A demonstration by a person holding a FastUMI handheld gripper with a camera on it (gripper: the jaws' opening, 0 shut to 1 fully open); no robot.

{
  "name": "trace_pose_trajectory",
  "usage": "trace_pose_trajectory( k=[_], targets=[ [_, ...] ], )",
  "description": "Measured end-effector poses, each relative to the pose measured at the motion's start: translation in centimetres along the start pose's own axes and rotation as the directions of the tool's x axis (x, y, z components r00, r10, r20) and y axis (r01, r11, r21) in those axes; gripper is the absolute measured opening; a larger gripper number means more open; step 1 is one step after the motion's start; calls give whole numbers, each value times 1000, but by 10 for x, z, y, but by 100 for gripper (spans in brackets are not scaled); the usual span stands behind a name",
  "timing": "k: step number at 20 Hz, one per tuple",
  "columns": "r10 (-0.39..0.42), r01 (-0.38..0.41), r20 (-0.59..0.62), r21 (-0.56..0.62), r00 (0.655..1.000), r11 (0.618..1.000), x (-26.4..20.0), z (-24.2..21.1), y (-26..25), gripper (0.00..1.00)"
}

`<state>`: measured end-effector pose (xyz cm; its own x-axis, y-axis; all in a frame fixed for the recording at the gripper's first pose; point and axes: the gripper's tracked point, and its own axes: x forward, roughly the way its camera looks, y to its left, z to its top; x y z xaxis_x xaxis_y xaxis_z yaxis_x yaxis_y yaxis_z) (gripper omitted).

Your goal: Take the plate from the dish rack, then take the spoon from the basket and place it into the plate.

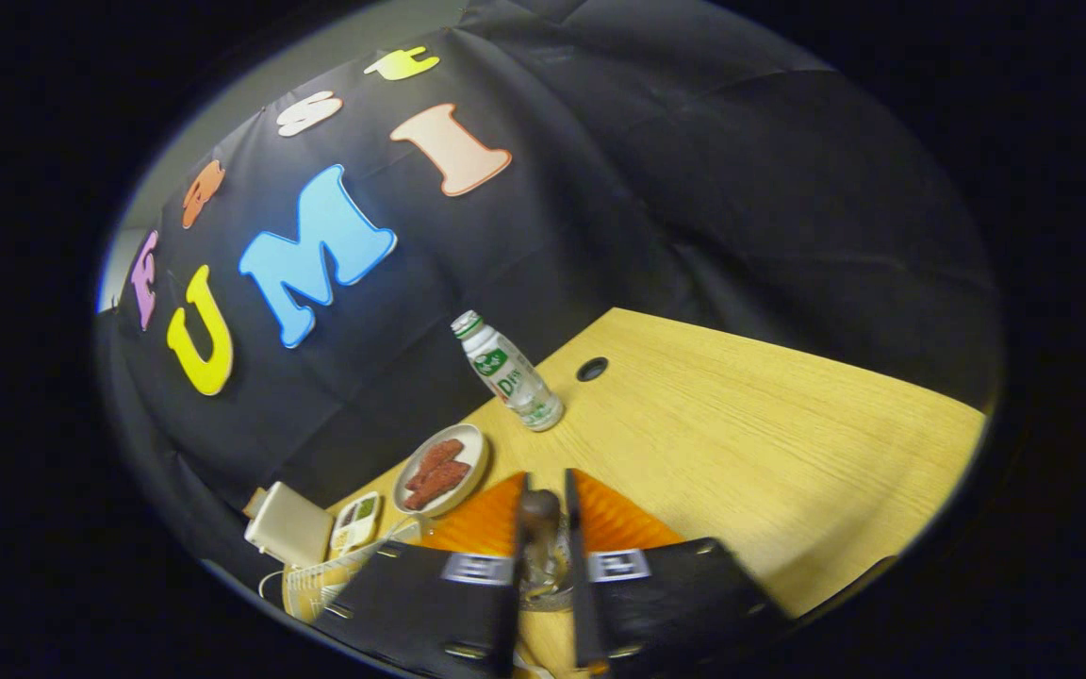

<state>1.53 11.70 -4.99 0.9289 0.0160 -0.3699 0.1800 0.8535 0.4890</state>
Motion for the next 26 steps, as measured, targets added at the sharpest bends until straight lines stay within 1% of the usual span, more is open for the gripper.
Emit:
trace_pose_trajectory(
  k=[1, 5, 8, 11, 13, 16, 20, 23, 26],
  targets=[
    [-2, 2, -14, -9, 1000, 1000, 8, -3, 1, 9],
    [10, -10, -10, -8, 1000, 1000, 5, 10, 2, 9],
    [18, -18, 18, -28, 1000, 999, 1, 29, 7, 9],
    [45, -43, 32, -40, 998, 998, -6, 51, 19, 9],
    [66, -63, 46, -70, 997, 996, -15, 66, 31, 9],
    [118, -112, 41, -127, 992, 986, -37, 83, 58, 9],
    [213, -205, 11, -224, 977, 953, -77, 91, 103, 9],
    [276, -272, -29, -285, 961, 919, -100, 79, 131, 9],
    [331, -341, -87, -294, 940, 893, -126, 59, 154, 9]
  ],
)
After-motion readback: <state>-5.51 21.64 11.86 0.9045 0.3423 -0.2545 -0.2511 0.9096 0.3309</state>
